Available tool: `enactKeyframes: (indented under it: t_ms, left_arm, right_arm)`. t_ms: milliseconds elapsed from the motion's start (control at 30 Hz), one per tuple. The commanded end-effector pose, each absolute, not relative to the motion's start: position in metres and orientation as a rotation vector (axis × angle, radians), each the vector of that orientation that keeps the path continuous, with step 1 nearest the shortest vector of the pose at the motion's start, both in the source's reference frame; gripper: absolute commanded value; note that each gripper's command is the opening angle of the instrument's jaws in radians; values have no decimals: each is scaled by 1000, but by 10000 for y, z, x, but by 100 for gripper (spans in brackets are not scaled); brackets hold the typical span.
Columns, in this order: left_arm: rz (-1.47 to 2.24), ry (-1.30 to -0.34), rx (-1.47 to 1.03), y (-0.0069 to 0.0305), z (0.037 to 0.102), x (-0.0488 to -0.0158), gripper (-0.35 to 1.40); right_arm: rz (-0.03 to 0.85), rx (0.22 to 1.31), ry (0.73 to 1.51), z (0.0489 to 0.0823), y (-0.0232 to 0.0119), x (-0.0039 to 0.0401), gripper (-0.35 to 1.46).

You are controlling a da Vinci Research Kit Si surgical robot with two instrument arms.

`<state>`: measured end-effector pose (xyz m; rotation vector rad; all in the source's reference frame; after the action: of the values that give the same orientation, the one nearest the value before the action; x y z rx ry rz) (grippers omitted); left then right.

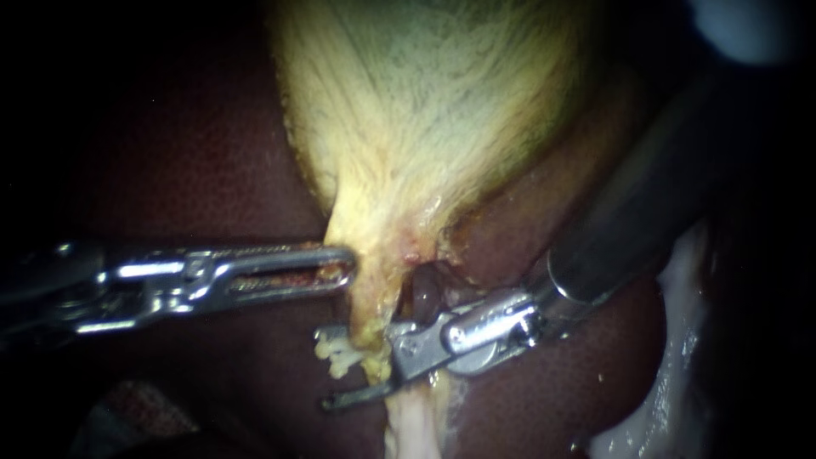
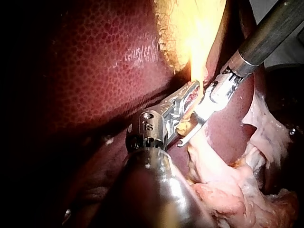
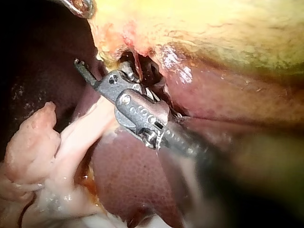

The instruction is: Going back second clip left tube

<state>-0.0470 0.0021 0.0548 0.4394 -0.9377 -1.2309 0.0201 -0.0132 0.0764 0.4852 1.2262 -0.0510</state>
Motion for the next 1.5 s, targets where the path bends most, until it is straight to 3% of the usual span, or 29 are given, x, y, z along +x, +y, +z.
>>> enactKeyframes:
  t_ms: [33, 333, 933, 1367, 1500]
  left_arm:
    - [-1229, -938, 440, 20, 548, -470, -35]
    - [-1229, -938, 441, 20, 547, -468, -35]
    - [-1225, -939, 444, 32, 569, -457, -35]
    - [-1225, -939, 439, 31, 577, -454, -35]
    - [-1224, -940, 438, 31, 579, -454, -35]
  right_arm:
    - [-46, 478, 1225, 762, -127, 199, 60]
    - [-27, 455, 1222, 758, -111, 178, 60]
    - [18, 509, 1214, 728, -129, 139, 58]
    - [129, 436, 1190, 701, -90, 73, 60]
    - [119, 405, 1190, 687, -74, 56, 60]
